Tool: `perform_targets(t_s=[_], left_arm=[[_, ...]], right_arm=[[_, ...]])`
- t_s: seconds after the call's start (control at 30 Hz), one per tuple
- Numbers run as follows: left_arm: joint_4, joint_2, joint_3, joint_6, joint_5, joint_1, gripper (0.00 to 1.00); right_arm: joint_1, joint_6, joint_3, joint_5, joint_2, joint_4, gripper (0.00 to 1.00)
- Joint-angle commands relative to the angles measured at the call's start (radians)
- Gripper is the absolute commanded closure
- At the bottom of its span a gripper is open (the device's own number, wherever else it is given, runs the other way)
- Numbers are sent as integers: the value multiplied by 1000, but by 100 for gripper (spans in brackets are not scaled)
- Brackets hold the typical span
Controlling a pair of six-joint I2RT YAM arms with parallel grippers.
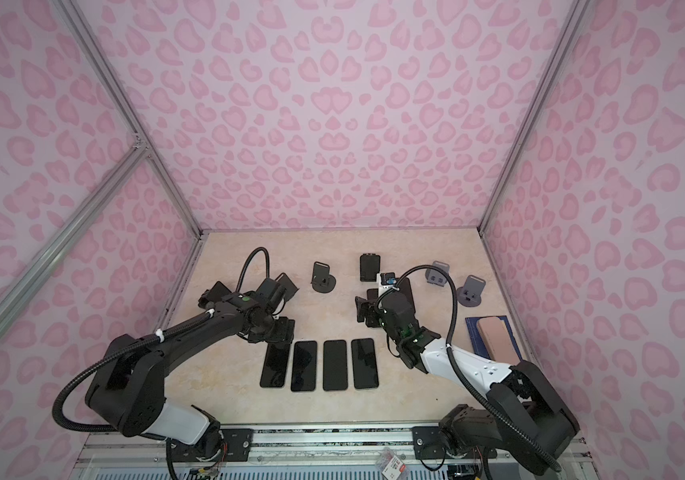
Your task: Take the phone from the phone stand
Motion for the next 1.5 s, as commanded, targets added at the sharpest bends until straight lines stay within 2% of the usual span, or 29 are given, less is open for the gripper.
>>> perform_targets(t_s=[0.0, 0.13, 0.17, 0.23, 0.5, 0.7, 0.77, 0.83, 0.93, 1.0, 1.03, 1.1, 1.13, 1.2, 1.27, 1.3, 1.37, 1.47], left_arm=[[-78, -67, 60, 20, -41, 4, 14], [-113, -159, 132, 40, -73, 4, 13], [-107, -191, 145, 42, -95, 4, 5], [-74, -261, 148, 47, -136, 4, 1], [25, -454, 131, 47, -342, 1, 2], [130, -568, 85, 99, -404, -3, 3], [176, -616, 39, 60, -432, -3, 3], [314, -663, -59, 74, -479, -2, 3], [586, -701, -260, 243, -534, 7, 3], [679, -693, -343, 275, -572, 45, 3], [732, -692, -380, 280, -559, 76, 3], [948, -694, -511, 342, -451, 163, 3], [1042, -685, -564, 354, -448, 194, 3], [1201, -616, -638, 358, -478, 256, 3], [1381, -506, -692, 361, -456, 324, 3], [1463, -443, -714, 322, -467, 363, 3], [1624, -348, -745, 287, -419, 422, 3], [1689, -294, -704, 334, -352, 447, 3]], right_arm=[[1, -5, -7, 19, -3, 8, 9], [0, -6, -7, 21, -1, 10, 9], [1, -5, -8, 26, -1, 12, 9], [0, -2, -12, 36, -4, 14, 9], [0, -1, -49, 64, -33, 62, 8], [0, 12, -75, 114, -55, 96, 7], [1, 21, -86, 143, -65, 107, 7], [0, 25, -94, 161, -73, 111, 6], [0, 36, -111, 195, -85, 133, 6], [-1, 34, -118, 201, -91, 136, 6], [0, 33, -119, 202, -93, 140, 6], [-1, 30, -123, 210, -90, 145, 6], [-1, 28, -122, 211, -89, 143, 6], [0, 29, -120, 210, -89, 138, 7], [0, 30, -121, 215, -89, 138, 7], [0, 30, -121, 222, -88, 136, 7], [-1, 31, -119, 231, -90, 130, 7], [-1, 32, -124, 252, -97, 130, 7]])
